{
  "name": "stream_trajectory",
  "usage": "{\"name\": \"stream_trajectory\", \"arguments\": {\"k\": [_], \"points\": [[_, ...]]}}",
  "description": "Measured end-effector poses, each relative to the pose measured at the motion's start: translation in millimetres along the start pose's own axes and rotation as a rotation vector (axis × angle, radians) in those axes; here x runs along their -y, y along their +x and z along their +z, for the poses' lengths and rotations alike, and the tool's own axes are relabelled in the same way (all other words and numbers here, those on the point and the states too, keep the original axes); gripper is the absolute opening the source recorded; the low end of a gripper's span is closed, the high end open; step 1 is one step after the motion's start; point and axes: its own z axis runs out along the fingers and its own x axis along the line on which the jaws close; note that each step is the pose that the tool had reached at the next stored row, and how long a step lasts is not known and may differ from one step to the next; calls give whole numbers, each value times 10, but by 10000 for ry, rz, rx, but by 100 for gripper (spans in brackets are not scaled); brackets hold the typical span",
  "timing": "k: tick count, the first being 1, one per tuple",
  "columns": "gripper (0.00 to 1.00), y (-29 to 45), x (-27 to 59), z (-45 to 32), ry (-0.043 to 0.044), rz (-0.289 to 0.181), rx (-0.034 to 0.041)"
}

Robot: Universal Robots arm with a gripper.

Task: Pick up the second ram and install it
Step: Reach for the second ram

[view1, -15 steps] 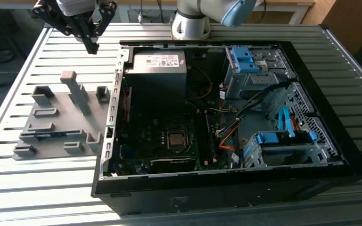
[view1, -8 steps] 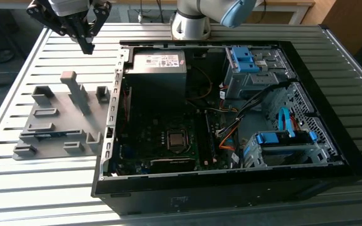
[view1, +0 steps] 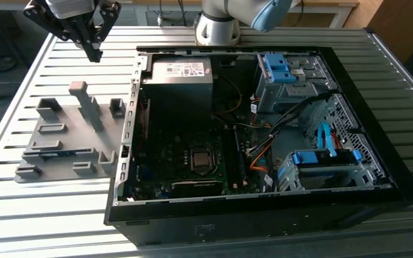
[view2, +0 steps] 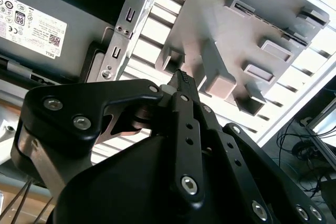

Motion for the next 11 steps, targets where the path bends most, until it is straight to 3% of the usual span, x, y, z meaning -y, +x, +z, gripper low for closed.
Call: {"name": "stream_trajectory", "arguments": {"k": [11], "points": [[11,52,4,1,0,-1,0]]}}
